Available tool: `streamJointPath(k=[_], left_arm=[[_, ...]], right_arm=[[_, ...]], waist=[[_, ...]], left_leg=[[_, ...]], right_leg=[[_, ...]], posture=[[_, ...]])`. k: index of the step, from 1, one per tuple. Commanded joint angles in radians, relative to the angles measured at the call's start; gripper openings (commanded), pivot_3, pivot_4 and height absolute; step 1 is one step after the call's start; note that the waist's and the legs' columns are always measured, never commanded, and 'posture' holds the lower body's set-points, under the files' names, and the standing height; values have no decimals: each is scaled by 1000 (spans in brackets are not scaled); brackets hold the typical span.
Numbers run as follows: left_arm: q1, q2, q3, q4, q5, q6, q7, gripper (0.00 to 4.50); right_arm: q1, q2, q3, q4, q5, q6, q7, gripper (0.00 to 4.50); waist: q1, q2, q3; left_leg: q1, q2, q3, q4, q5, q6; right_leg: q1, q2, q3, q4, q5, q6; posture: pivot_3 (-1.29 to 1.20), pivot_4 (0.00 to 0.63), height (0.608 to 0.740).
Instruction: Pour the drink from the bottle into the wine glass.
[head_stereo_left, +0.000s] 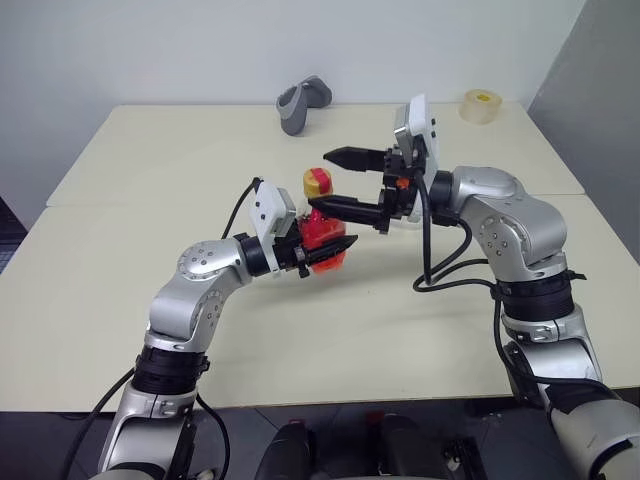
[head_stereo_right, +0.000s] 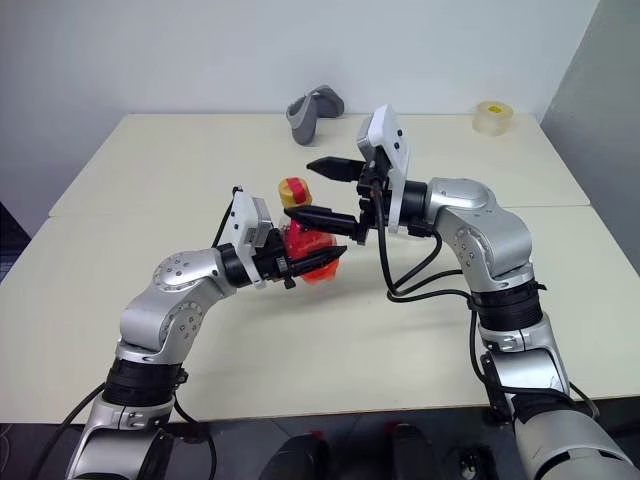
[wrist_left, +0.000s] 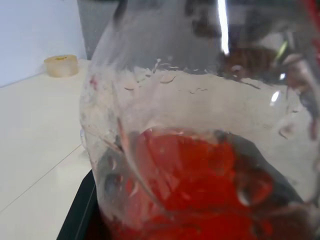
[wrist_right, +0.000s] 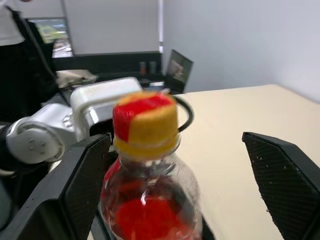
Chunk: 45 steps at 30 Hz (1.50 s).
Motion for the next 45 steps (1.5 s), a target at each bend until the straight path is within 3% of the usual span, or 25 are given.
streamJointPath(k=[1, 11, 29, 45], left_arm=[[-101, -45, 5, 83, 28, -72, 24, 2220], [-205, -93, -5, 271, 76, -175, -1, 2220], [-200, -87, 7, 296, 90, -194, -21, 2220], [-191, -70, 19, 273, 83, -178, -22, 2220]], right_arm=[[-35, 41, -39, -34, -19, 14, -141, 4474], [-67, 65, -3, -27, -49, 4, -218, 4474], [-126, 86, 2, 110, -129, -78, -250, 4474], [-27, -80, -95, 26, -78, 0, -251, 4474]], waist=[[1, 0, 0], [-2, 0, 0], [-2, 0, 0], [-1, 0, 0]], left_leg=[[0, 0, 0, 0, 0, 0], [0, -1, 2, 0, 0, 0], [0, -1, 2, 0, 0, 0], [-1, -1, 2, 0, 0, 0]], right_leg=[[0, 0, 0, 0, 0, 0], [0, 0, 2, 0, 0, 0], [-1, 0, 2, 0, 0, 0], [-1, 0, 2, 0, 0, 0]], posture=[[0, 150, 740], [0, 150, 740], [0, 150, 740], [0, 150, 740]])
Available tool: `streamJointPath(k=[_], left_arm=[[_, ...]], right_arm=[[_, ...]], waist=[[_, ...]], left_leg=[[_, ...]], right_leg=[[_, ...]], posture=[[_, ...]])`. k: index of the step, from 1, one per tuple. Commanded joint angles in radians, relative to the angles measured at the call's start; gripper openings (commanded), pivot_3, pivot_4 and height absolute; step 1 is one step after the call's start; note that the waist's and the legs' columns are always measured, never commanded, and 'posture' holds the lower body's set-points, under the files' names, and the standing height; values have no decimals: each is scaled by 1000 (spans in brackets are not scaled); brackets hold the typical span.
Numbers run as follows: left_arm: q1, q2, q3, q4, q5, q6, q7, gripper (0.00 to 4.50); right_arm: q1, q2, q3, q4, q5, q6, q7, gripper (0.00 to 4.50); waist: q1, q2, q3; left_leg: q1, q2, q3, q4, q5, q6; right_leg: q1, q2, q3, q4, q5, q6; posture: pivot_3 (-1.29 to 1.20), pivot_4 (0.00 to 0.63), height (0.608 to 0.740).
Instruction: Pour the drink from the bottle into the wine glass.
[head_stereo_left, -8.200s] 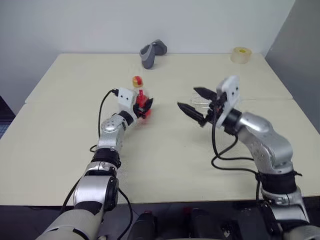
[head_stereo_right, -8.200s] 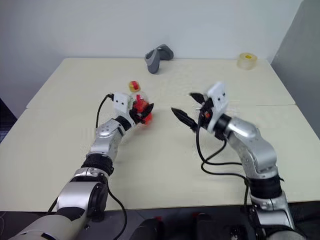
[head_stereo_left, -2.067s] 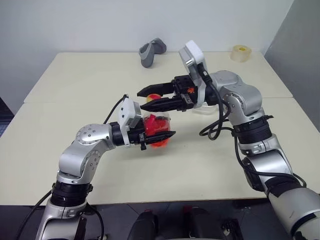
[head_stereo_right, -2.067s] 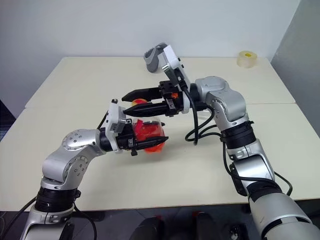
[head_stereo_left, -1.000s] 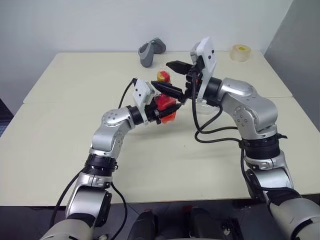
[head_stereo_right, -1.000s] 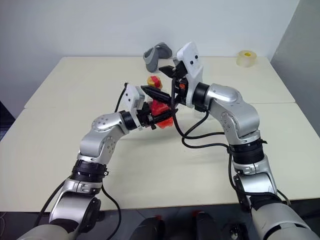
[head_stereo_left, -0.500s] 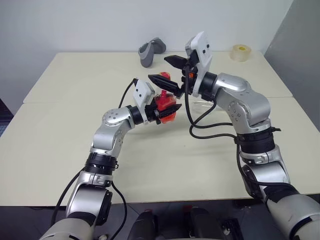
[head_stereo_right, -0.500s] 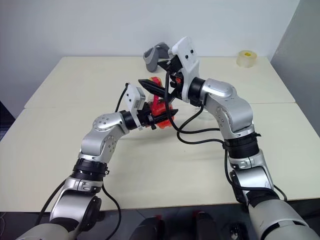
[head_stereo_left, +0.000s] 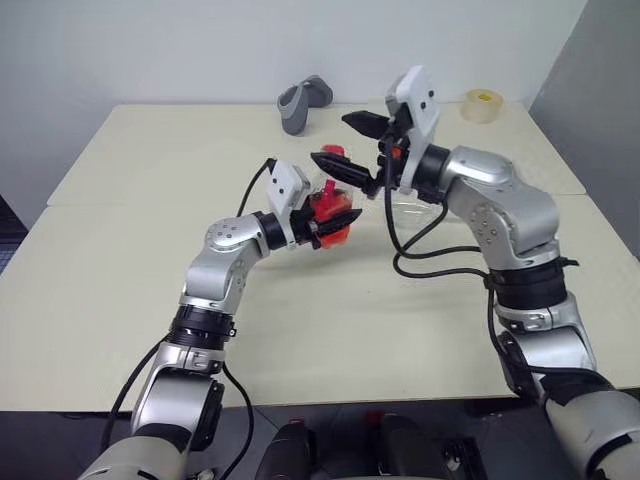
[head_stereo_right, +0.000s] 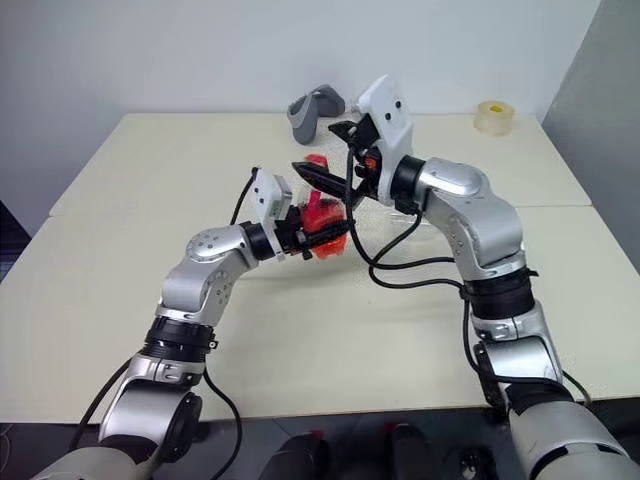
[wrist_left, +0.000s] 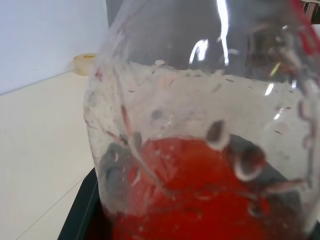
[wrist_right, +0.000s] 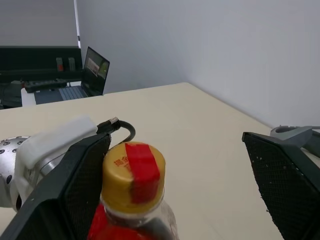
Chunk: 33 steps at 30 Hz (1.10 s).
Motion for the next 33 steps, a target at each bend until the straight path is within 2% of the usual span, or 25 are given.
streamJointPath(k=[1, 8, 15, 24, 33], left_arm=[[-12, 14, 34, -57, -21, -32, -16, 2220], [-30, 11, 37, -33, -16, -47, -24, 2220], [-30, 8, 40, -29, -10, -54, -27, 2220], [-34, 9, 40, -24, -7, -56, -26, 2220], [-37, 10, 37, -21, -5, -55, -31, 2220]], right_arm=[[33, -90, -106, -25, -1, 32, -23, 4474], [64, -161, -120, -30, 13, 49, -19, 4474], [94, -158, -115, -80, 57, 74, 21, 4474], [59, -69, -95, -156, 158, 137, 38, 4474], [-30, 61, -48, -30, 81, 40, -6, 4474]], waist=[[0, 0, 0], [0, 0, 0], [0, 0, 0], [0, 0, 0], [0, 0, 0]], left_leg=[[0, 0, 0, 0, 0, 0], [0, 0, 0, 0, 0, 1], [0, 1, 1, 0, -1, 1], [0, 1, 0, 0, 0, 1], [0, 1, 0, 0, 0, 0]], right_leg=[[0, 0, 0, 0, 0, 0], [1, 0, 0, 0, 0, 0], [1, 0, 0, 0, 0, 0], [1, 0, 0, 0, 0, 0], [0, 0, 0, 0, 0, 0]], posture=[[0, 150, 740], [0, 150, 740], [0, 150, 740], [0, 150, 740], [0, 150, 740]])
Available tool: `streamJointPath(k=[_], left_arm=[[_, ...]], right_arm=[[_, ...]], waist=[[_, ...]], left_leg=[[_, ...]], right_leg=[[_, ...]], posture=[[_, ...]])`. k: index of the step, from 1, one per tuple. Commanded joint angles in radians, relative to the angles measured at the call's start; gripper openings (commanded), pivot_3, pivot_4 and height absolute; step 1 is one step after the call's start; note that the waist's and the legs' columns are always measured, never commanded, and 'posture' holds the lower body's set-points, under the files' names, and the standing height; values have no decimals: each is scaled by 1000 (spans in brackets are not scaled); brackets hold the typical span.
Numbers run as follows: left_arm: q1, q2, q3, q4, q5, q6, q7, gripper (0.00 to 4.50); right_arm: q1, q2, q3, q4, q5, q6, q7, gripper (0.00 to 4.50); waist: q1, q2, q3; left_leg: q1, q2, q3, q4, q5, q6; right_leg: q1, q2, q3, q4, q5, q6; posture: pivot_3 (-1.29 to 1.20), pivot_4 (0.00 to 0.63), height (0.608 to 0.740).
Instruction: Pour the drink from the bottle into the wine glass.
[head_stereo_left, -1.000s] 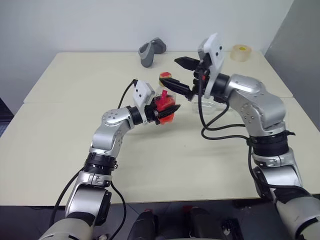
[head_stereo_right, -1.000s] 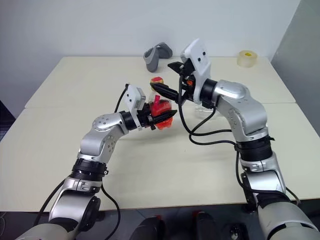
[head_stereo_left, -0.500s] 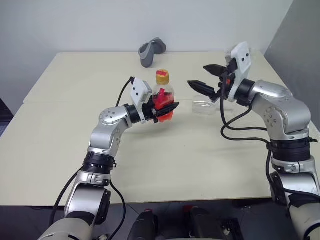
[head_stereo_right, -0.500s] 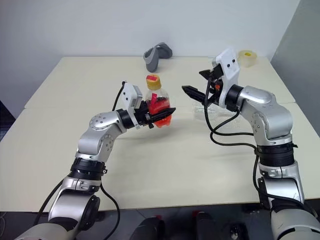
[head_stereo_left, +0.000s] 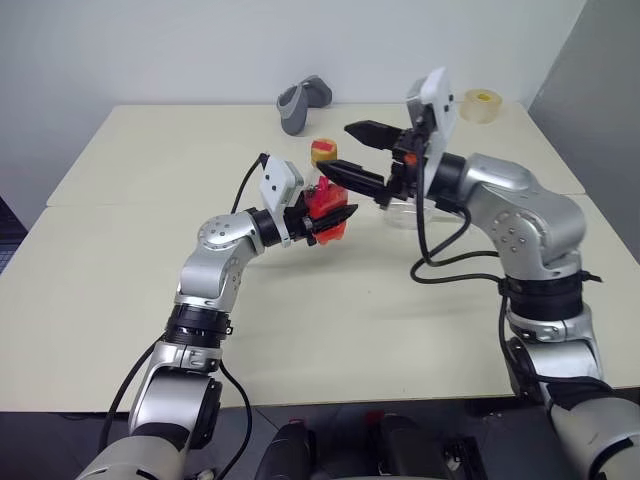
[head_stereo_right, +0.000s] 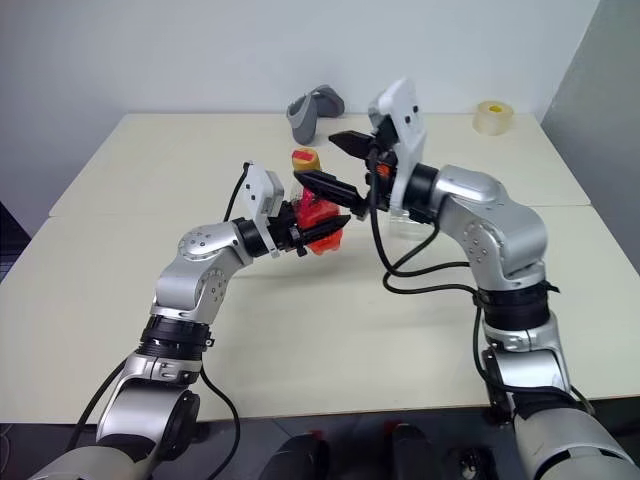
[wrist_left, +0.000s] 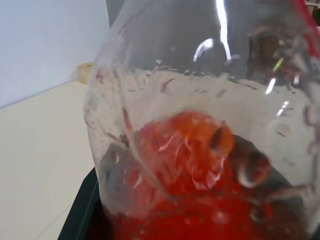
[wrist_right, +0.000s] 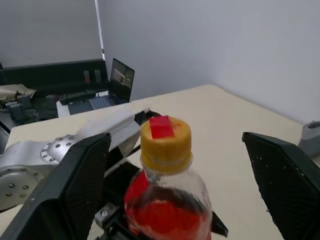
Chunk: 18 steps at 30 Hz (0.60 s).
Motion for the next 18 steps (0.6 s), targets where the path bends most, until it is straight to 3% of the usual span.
streamJointPath(k=[1, 13, 18], left_arm=[[-30, 6, 14, -26, -4, -26, -7, 2220], [-22, 16, 19, -36, -3, -20, -5, 2220], [-24, 17, 20, -38, -4, -19, 0, 2220]], right_arm=[[-39, 29, -2, 26, -19, -53, -16, 4474], [-50, 49, -6, 93, -70, -99, -38, 4474], [6, -26, -41, 32, -59, -60, -29, 4474]], waist=[[0, 0, 0], [0, 0, 0], [0, 0, 0]], left_leg=[[0, 0, 0, 0, 0, 0], [0, 0, 0, 0, 0, 0], [0, 0, 0, 0, 0, 0]], right_leg=[[0, 0, 0, 0, 0, 0], [0, 0, 0, 0, 0, 0], [0, 0, 0, 0, 0, 0]], posture=[[0, 150, 740], [0, 150, 740], [0, 150, 740]])
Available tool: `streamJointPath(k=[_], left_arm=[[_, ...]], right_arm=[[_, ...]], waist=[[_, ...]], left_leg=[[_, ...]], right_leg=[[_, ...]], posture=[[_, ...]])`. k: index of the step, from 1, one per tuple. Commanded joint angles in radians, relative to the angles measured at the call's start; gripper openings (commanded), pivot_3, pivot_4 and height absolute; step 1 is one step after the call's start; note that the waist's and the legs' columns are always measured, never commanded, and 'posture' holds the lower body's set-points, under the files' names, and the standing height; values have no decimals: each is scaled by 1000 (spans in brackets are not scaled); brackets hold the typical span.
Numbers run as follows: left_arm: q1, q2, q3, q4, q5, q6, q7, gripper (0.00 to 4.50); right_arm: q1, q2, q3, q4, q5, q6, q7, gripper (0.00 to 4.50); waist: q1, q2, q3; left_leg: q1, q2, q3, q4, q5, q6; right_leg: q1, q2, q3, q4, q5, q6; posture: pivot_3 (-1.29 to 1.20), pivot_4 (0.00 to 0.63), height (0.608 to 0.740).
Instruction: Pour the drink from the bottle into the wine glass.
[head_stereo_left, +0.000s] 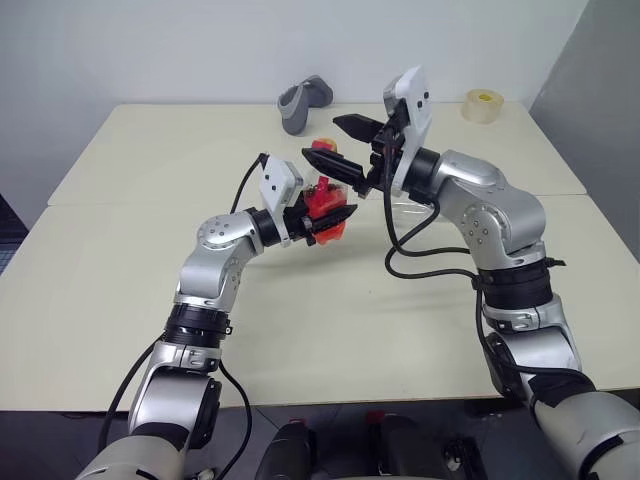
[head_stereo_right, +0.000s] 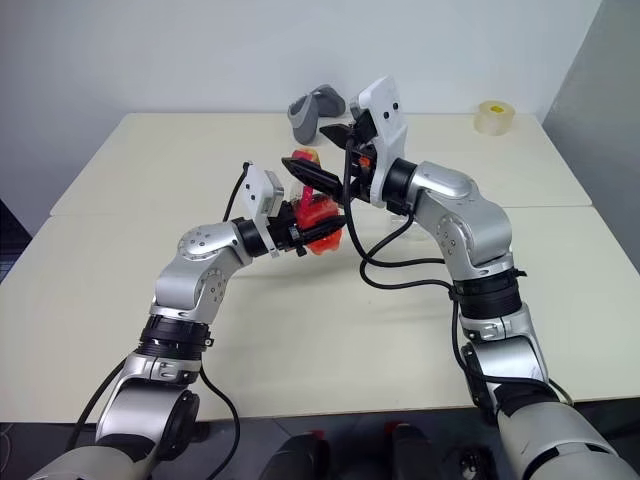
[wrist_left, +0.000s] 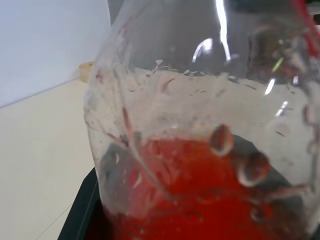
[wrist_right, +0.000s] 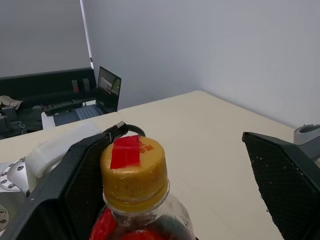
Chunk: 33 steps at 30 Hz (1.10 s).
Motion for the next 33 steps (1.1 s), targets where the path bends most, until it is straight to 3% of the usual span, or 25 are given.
streamJointPath(k=[1, 8, 16, 24, 33], left_arm=[[-23, 14, 22, -39, -8, -22, -5, 2220], [-27, 3, 21, -30, -4, -26, -8, 2220], [-47, -15, 18, -2, 4, -40, -16, 2220], [-41, -18, 19, -4, 5, -44, -17, 2220], [-37, -13, 22, -6, 5, -43, -18, 2220]], right_arm=[[34, -74, -60, -68, 3, 23, -6, 4474], [115, -199, -101, -149, 30, 78, 2, 4474], [142, -221, -108, -199, 49, 106, 3, 4474], [95, -133, -163, -218, 191, 179, -25, 4474], [17, -34, -105, -148, 179, 148, -28, 4474]], waist=[[0, 0, 0], [3, 0, 0], [-1, 0, 0], [-1, 0, 0], [0, 0, 0]], left_leg=[[0, 0, 0, 0, 0, 0], [0, 0, 0, 0, 0, 1], [0, 1, 1, 0, -1, 1], [0, 1, 1, 0, 0, 1], [0, 1, 0, 0, 0, 0]], right_leg=[[0, 0, 0, 0, 0, 0], [1, 0, 0, 0, 0, 0], [1, 1, 0, 0, 0, 0], [0, 1, 0, 0, 0, 0], [0, 0, 0, 0, 0, 0]], posture=[[0, 150, 740], [0, 150, 740], [0, 150, 740], [0, 150, 740], [0, 150, 740]])
